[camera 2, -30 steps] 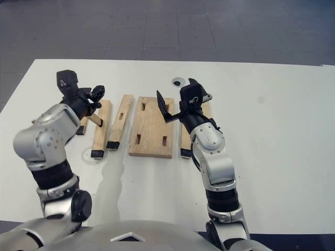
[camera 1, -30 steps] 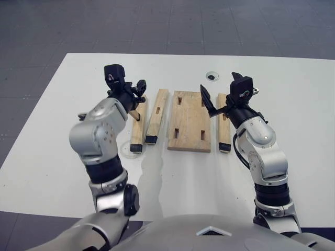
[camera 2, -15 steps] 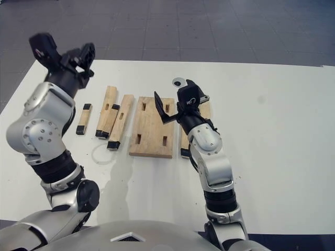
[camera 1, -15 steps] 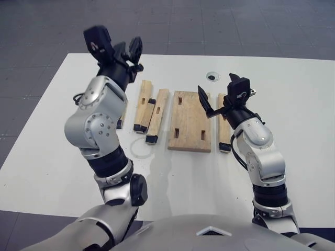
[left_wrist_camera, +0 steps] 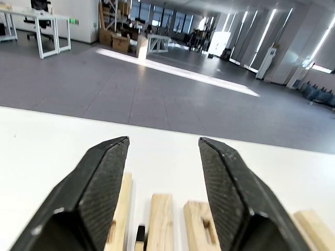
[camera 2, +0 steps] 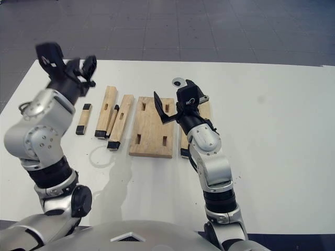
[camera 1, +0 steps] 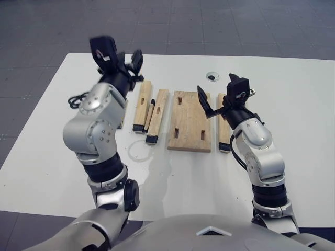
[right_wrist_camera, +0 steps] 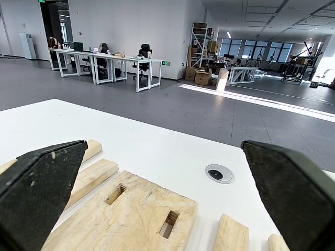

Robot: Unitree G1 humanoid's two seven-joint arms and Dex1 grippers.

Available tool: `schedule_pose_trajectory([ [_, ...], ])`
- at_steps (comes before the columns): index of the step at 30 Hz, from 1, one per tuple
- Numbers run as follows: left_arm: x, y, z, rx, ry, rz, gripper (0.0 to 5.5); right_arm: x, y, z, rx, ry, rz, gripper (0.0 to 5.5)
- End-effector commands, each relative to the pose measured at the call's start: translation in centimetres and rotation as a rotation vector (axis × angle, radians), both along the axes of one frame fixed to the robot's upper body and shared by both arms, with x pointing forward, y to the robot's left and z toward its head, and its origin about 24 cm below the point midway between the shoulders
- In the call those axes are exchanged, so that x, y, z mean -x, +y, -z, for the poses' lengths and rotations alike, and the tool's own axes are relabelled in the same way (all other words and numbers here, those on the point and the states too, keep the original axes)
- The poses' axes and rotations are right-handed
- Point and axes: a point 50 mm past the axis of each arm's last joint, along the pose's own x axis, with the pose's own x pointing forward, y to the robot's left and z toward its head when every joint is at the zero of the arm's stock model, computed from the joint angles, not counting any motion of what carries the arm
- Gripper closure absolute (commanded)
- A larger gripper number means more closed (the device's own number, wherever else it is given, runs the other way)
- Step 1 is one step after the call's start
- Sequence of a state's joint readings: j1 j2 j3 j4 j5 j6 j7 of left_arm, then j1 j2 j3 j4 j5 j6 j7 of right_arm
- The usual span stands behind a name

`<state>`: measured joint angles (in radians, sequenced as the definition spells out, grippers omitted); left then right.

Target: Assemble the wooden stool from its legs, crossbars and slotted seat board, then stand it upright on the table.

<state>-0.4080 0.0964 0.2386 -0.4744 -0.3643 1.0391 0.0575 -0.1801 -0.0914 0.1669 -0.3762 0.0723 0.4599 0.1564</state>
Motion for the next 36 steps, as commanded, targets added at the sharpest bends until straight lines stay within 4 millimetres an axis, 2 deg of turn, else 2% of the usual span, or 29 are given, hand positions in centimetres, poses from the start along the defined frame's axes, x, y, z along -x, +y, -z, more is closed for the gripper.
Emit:
schedule_pose_trajectory([
  [1, 1.3, 0.4, 4.6, -0.061, 0.164, 0.02, 3.04, 0.0, 0.1, -0.2, -0.002, -0.009, 0.009, 0.0],
  [5, 3.4, 0.8, 8.9, -0.083, 0.33, 0.062, 3.04, 0.0, 0.0, -0.1, -0.006, -0.007, 0.012, 0.0],
  [10, 4.6, 1.1, 11.2, -0.106, 0.418, 0.093, 3.04, 0.1, 0.0, -0.1, -0.011, -0.004, 0.016, 0.0],
  [20, 4.9, 0.7, 11.6, -0.094, 0.436, 0.135, 3.04, 0.3, 0.0, 0.0, -0.018, 0.004, 0.027, 0.0],
  [25, 6.1, 2.8, 12.8, -0.154, 0.494, 0.105, 3.04, 0.3, 0.0, 0.0, -0.019, 0.005, 0.028, 0.0],
  [29, 6.2, 4.0, 13.4, -0.185, 0.514, 0.067, 3.04, 0.4, -0.1, 0.0, -0.019, 0.008, 0.033, 0.0],
  [32, 6.1, 4.2, 13.4, -0.188, 0.508, 0.054, 3.04, 0.4, -0.1, 0.0, -0.022, 0.009, 0.034, 0.0],
  [36, 6.0, 3.5, 13.1, -0.173, 0.495, 0.09, 3.04, 0.4, 0.0, 0.0, -0.023, 0.011, 0.035, 0.0],
])
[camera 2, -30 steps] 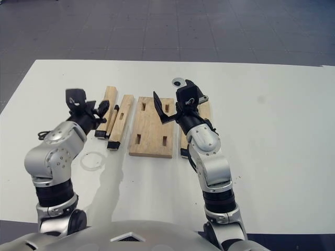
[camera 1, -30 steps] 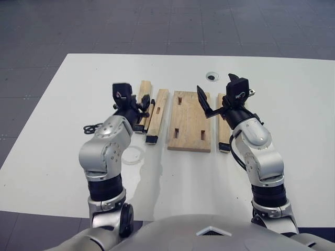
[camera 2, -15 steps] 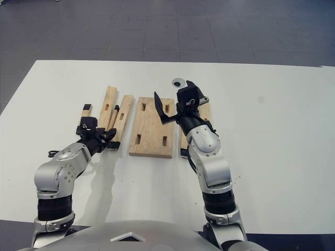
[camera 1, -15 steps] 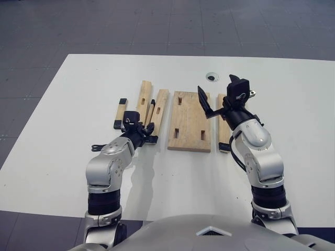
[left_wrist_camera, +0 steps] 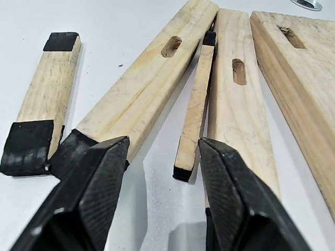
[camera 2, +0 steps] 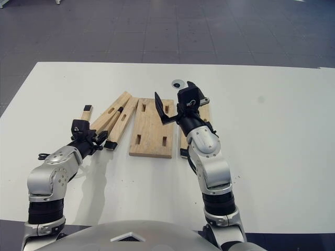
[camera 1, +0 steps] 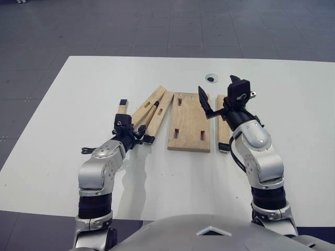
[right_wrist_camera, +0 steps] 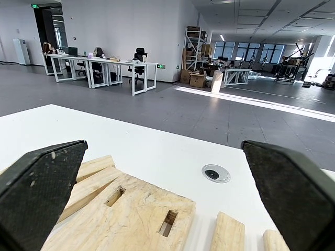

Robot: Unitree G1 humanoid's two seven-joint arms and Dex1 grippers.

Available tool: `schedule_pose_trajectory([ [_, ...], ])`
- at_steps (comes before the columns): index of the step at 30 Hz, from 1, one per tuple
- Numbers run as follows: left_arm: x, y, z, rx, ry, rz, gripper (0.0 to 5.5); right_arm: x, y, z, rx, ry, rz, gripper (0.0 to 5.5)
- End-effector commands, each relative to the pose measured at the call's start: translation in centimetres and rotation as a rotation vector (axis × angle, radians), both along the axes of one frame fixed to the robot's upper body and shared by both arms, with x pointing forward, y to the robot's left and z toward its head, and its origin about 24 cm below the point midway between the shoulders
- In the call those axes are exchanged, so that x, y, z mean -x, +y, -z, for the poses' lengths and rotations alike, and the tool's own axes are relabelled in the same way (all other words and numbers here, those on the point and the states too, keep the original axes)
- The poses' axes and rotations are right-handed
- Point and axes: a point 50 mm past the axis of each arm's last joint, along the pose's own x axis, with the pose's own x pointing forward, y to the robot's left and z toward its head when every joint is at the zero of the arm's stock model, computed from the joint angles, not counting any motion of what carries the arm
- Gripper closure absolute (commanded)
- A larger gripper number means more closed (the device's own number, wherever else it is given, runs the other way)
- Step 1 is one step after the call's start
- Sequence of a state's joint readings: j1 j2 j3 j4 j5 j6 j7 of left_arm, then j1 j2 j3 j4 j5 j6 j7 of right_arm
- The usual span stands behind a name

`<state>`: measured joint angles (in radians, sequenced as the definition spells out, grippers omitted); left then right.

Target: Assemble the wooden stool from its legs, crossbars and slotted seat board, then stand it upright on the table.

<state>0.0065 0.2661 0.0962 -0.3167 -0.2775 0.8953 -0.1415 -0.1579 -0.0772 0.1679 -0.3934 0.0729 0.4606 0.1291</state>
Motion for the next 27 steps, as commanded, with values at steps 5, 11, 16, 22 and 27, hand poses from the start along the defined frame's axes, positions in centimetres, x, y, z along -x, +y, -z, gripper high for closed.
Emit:
schedule_pose_trajectory([
  [5, 1.0, -0.8, 0.7, 0.037, 0.085, 0.08, 3.04, 0.1, -0.1, -0.1, -0.003, 0.007, 0.01, 0.0],
  [11, 1.2, -1.6, -0.2, 0.046, 0.069, 0.149, 3.04, 0.3, 0.0, 0.0, -0.001, 0.007, 0.007, 0.0],
  [16, 1.4, -1.6, 0.1, 0.056, 0.085, 0.141, 3.04, 0.4, 0.1, 0.0, -0.001, 0.01, 0.006, 0.0],
  [22, 1.5, -0.1, 1.6, 0.01, 0.112, 0.053, 3.04, 0.5, 0.1, 0.1, -0.005, 0.014, 0.01, 0.0],
  [27, 0.9, 0.3, 1.1, 0.024, 0.058, 0.015, 3.04, 0.7, 0.1, 0.4, -0.001, 0.029, 0.012, 0.0],
])
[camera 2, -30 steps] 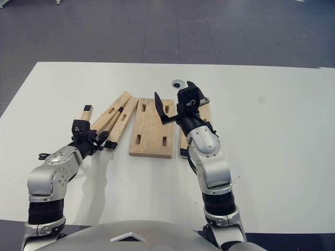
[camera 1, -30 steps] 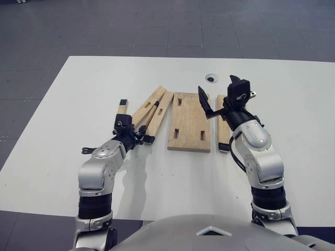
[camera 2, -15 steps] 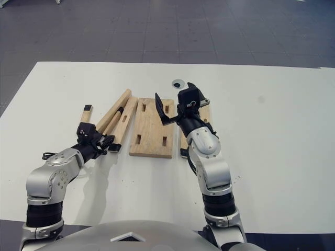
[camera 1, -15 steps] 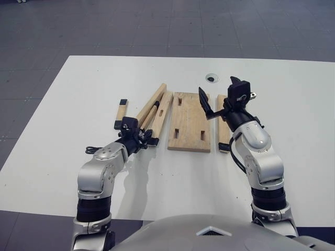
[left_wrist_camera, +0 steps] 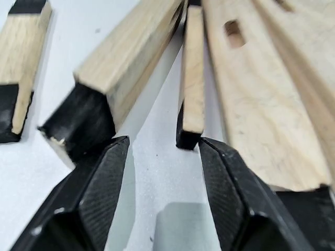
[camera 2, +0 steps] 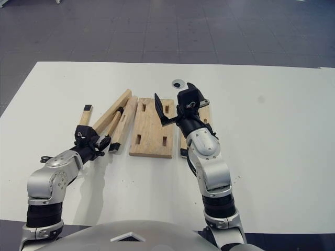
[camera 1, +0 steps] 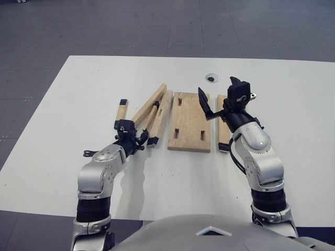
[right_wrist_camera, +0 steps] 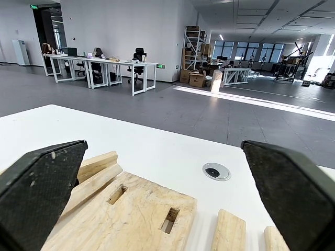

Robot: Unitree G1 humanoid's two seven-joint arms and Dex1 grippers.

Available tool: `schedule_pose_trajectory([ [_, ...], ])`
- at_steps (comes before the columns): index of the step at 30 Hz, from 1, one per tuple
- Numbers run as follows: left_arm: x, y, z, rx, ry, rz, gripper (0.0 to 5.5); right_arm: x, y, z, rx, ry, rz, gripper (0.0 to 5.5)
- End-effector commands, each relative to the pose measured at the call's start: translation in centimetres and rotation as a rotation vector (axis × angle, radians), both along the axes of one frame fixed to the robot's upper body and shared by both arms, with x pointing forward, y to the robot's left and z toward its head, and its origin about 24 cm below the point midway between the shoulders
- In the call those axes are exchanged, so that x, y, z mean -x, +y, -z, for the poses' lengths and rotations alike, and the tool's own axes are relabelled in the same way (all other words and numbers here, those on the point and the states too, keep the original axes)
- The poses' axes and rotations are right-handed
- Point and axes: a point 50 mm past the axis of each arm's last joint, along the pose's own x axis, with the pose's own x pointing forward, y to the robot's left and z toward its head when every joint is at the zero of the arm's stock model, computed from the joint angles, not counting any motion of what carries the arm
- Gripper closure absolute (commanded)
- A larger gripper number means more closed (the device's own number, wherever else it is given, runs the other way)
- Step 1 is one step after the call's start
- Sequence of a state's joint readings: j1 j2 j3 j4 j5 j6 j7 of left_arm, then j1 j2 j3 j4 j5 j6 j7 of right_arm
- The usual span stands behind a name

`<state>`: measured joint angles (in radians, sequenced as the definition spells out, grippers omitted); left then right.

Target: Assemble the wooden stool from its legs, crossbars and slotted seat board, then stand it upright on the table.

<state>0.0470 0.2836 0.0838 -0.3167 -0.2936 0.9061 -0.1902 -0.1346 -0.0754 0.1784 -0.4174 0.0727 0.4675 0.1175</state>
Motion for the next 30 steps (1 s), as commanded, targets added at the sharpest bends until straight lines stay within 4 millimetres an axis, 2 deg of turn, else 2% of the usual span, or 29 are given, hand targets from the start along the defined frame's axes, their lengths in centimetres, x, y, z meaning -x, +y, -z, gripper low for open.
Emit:
schedule_pose_trajectory([
  [1, -0.1, 0.3, 0.1, -0.001, 0.0, -0.032, 3.04, 0.2, 0.1, 0.3, 0.002, 0.023, 0.005, 0.0],
  [7, -0.1, 0.1, 0.2, 0.006, -0.005, -0.032, 3.04, 0.2, 0.2, 0.2, 0.002, 0.024, 0.002, 0.0],
  [13, -0.4, -1.1, 0.1, 0.041, -0.024, -0.007, 3.04, 0.1, 0.1, 0.1, 0.002, 0.022, 0.004, 0.0],
  [21, -2.4, -2.4, 0.9, 0.029, -0.05, 0.019, 3.04, 0.0, 0.3, 0.0, -0.002, 0.021, 0.0, 0.0],
  [25, -2.4, -2.4, 1.4, 0.03, -0.037, -0.003, 3.04, -0.1, 0.3, -0.1, 0.0, 0.019, -0.002, 0.0],
  [30, -1.8, -2.0, 1.9, 0.065, -0.016, -0.046, 3.81, -0.5, -0.1, -0.6, 0.003, -0.003, 0.01, 0.0],
])
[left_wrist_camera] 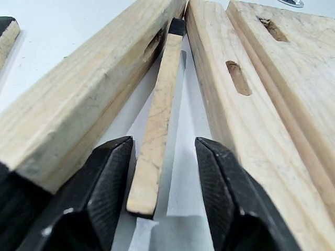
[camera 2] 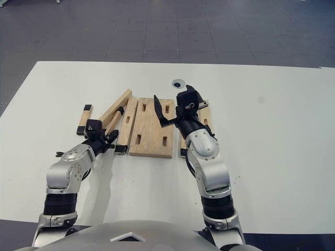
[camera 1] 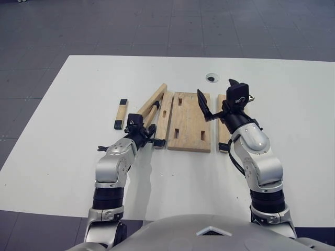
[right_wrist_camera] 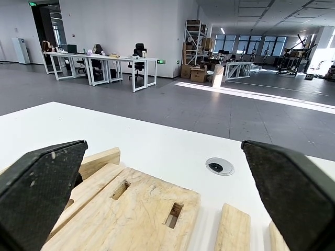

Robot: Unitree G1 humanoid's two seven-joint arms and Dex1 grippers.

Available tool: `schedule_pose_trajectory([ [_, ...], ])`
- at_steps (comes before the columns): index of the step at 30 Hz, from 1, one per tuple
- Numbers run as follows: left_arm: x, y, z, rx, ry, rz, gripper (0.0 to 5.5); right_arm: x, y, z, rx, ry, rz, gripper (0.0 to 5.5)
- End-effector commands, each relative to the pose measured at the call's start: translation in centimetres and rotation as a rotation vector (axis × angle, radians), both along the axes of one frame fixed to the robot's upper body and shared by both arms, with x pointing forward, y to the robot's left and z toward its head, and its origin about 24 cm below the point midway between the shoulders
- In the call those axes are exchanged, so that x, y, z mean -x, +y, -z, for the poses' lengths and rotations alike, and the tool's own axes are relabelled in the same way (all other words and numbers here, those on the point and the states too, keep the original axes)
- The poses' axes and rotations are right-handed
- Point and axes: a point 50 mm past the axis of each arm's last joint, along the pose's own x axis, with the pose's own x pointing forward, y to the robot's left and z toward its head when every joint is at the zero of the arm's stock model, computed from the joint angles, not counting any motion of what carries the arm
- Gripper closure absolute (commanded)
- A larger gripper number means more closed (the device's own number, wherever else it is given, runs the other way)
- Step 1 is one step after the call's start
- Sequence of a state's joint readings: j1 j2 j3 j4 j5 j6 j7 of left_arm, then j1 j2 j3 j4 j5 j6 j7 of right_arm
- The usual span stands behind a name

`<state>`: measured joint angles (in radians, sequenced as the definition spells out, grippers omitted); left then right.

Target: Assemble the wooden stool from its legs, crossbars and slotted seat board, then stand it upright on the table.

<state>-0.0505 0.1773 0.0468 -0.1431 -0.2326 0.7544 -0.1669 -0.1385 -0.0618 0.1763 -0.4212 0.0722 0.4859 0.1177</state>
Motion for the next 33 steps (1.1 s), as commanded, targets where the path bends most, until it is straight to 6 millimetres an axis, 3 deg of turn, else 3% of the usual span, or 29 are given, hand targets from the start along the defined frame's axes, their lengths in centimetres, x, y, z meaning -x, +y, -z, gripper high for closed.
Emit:
schedule_pose_trajectory([
  [1, 0.8, 0.3, 1.0, 0.032, 0.052, -0.034, 4.0, -0.5, -0.3, -0.7, 0.014, -0.018, 0.014, 0.0],
  [9, 0.7, 0.0, 0.9, 0.091, 0.019, -0.026, 5.07, -1.8, -1.3, -0.9, -0.058, 0.05, 0.075, 0.0],
  [13, -0.2, -0.9, -1.7, 0.168, -0.069, 0.017, 5.07, -3.7, -2.9, -1.5, -0.228, 0.165, 0.074, 0.0],
  [15, -1.1, -1.4, -4.4, 0.266, -0.144, 0.05, 5.07, -4.5, -3.7, -2.1, -0.428, 0.246, -0.025, 0.0],
  [18, -3.1, -1.2, -9.6, 0.425, -0.285, 0.119, 5.07, -5.2, -4.9, -4.0, -0.811, 0.357, -0.36, 0.0],
  [20, -3.7, -1.0, -12.0, 0.506, -0.339, 0.167, 5.07, -5.3, -5.4, -5.6, -0.924, 0.363, -0.533, 0.0],
  [23, -4.1, -1.6, -13.4, 0.506, -0.338, 0.243, 5.07, -4.8, -4.9, -7.1, -0.977, 0.385, -0.764, 0.0],
  [26, -3.0, -4.1, -15.0, 0.625, -0.336, 0.429, 5.07, -3.6, -4.0, -7.6, -0.963, 0.412, -0.961, 0.0],
  [29, -1.4, -5.7, -17.0, 0.737, -0.377, 0.626, 5.07, -3.2, -3.5, -8.2, -0.942, 0.408, -1.025, 0.0],
  [33, -0.7, -5.9, -18.3, 0.761, -0.405, 0.71, 5.07, -3.1, -3.4, -8.4, -0.93, 0.395, -1.026, 0.0],
])
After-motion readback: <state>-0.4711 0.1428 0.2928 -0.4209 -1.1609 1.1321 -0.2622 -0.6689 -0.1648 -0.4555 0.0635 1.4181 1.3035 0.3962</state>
